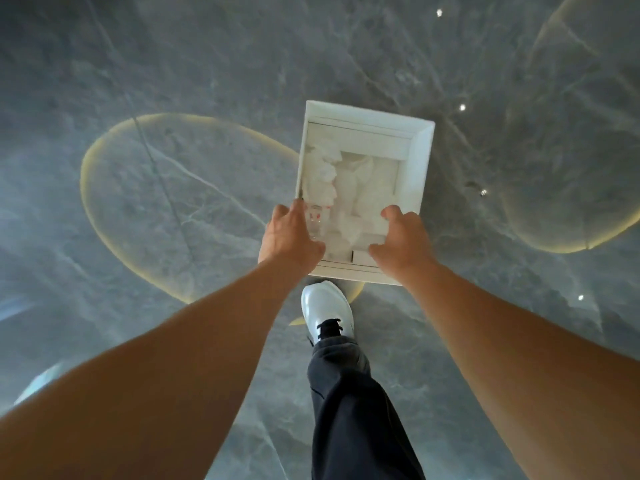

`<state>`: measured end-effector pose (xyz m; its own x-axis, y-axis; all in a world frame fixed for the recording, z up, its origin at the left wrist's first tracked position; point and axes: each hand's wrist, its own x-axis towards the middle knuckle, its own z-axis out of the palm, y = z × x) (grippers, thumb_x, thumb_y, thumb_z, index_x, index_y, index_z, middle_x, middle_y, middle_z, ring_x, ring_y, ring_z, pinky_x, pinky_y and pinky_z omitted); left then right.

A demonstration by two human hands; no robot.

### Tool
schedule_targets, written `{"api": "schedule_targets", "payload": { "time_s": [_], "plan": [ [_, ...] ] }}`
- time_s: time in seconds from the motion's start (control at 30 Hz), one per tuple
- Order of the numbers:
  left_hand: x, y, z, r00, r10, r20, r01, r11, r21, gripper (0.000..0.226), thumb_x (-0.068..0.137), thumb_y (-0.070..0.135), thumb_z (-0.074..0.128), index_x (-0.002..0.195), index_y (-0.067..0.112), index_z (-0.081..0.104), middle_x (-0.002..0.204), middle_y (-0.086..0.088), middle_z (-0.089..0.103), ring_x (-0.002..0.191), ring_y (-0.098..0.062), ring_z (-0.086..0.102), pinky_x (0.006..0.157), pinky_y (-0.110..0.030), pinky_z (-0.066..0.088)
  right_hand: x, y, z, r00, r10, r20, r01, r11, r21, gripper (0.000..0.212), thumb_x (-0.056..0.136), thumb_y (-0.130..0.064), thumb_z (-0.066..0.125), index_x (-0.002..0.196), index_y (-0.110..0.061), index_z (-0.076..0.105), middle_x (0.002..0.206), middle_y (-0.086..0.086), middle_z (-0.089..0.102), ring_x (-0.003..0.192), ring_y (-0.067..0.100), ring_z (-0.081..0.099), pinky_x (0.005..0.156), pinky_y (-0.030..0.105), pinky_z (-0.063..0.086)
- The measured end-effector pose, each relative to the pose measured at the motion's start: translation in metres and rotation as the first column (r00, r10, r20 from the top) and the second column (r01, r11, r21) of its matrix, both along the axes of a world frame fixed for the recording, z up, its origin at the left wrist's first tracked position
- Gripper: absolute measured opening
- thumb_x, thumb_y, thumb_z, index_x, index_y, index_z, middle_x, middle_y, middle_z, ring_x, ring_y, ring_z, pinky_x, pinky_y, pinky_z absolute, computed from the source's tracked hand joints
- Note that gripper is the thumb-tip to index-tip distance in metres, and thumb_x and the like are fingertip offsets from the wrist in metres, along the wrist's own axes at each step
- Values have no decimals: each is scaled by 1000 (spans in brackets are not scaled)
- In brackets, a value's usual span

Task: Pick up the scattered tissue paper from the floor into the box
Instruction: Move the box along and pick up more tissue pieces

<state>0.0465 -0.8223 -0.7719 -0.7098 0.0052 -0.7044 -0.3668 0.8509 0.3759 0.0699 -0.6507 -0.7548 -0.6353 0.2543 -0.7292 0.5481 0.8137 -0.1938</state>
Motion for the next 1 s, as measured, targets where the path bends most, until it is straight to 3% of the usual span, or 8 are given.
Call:
{"api": "schedule_targets", "payload": {
  "time_s": [0.23,0.43,0.6,0.73,0.87,1.0],
  "plan": [
    [16,-132,37,973,229,-25,-228,972,52,50,72,16,66,120,18,53,121,-10,50,112,-32,54,89,-36,48,-29,-114,37,972,228,48,-230,973,35,49,81,-22,65,125,-15,46,121,16,48,112,37,51,90,40,46],
    [81,-317,80,894,444,-63,-441,896,55,47,72,12,62,118,20,53,120,-10,48,113,-32,54,93,-37,48,-9,-331,61,908,418,16,-417,908,-44,53,76,-25,71,125,-14,52,117,19,58,111,36,55,92,37,45],
    [194,-502,104,777,628,-44,-629,770,-106,46,74,15,64,119,19,52,121,-12,49,115,-34,51,94,-38,46,52,-538,82,773,633,-39,-630,760,-159,54,77,-24,71,126,-14,53,119,18,60,115,34,54,96,32,42],
    [287,-619,119,648,761,-29,-754,636,-165,48,74,15,64,120,16,52,120,-14,49,113,-37,53,94,-40,47,97,-668,94,624,777,-81,-778,608,-161,50,77,-24,69,124,-16,52,115,18,58,111,34,54,91,32,44],
    [360,-698,131,526,849,-55,-841,509,-182,45,74,15,64,117,17,54,116,-12,49,107,-35,55,89,-41,49,142,-769,100,481,874,-76,-873,469,-134,49,79,-24,68,124,-17,50,119,17,54,112,34,52,91,34,44],
    [417,-744,140,430,902,-30,-888,417,-194,43,75,17,62,117,17,53,117,-12,48,107,-34,54,88,-43,50,183,-838,108,399,915,-53,-914,393,-103,50,80,-26,66,126,-19,49,122,15,51,113,34,52,92,36,45]
  ]
}}
